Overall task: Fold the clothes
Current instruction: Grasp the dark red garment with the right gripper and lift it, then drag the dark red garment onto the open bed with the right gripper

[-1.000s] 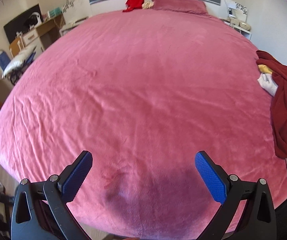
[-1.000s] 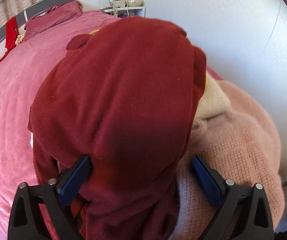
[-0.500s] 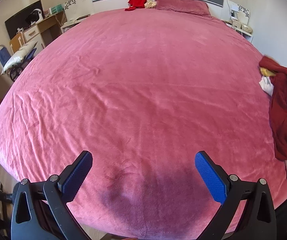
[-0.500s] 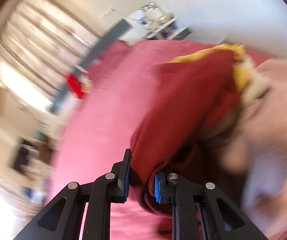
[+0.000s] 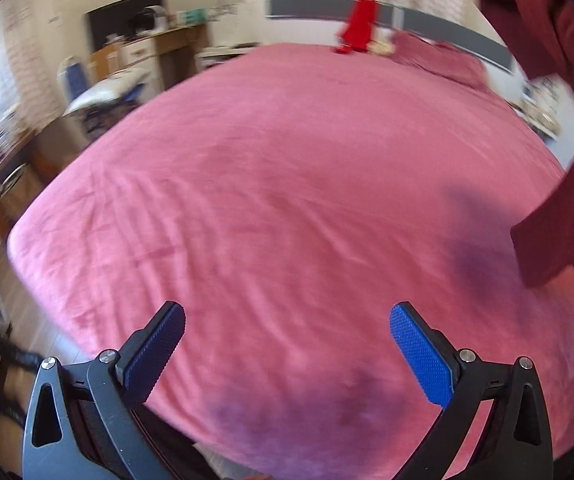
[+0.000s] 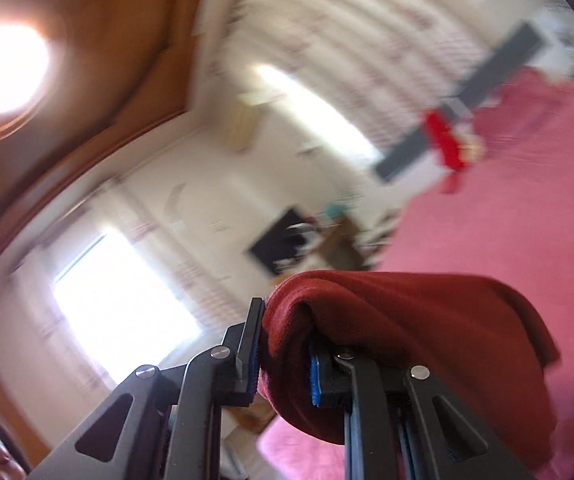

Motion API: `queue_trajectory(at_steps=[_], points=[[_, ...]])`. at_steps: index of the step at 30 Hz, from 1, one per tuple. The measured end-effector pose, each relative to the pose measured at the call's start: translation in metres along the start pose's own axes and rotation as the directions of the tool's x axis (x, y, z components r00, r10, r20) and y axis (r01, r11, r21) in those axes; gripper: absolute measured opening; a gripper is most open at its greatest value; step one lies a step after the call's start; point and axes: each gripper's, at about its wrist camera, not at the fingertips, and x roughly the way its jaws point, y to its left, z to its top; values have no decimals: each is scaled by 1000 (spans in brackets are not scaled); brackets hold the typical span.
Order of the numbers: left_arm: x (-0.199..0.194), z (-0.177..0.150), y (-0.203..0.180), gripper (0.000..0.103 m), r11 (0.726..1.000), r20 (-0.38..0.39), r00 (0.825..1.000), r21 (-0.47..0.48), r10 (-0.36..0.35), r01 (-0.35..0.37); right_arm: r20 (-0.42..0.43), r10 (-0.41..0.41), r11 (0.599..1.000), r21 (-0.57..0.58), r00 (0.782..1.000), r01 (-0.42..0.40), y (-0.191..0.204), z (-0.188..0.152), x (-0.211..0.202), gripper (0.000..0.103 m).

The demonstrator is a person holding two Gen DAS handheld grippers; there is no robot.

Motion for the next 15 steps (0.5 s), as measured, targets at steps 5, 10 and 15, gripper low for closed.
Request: queue_trajectory(at_steps=[5,10,15], points=[[-6,10,57,103,987,15,996,-137,84,-82,-48,159,987,5,986,-159,33,-28,74,17],[6,3,101,103,963,18,980,-190,196,-189,-139,52,997,65,989,-43,-26,-75,90,17],[35,-7,106,103,963,-56,979,-174,198,-204,-363,-353,916,54,862,397,-183,-166,83,27]])
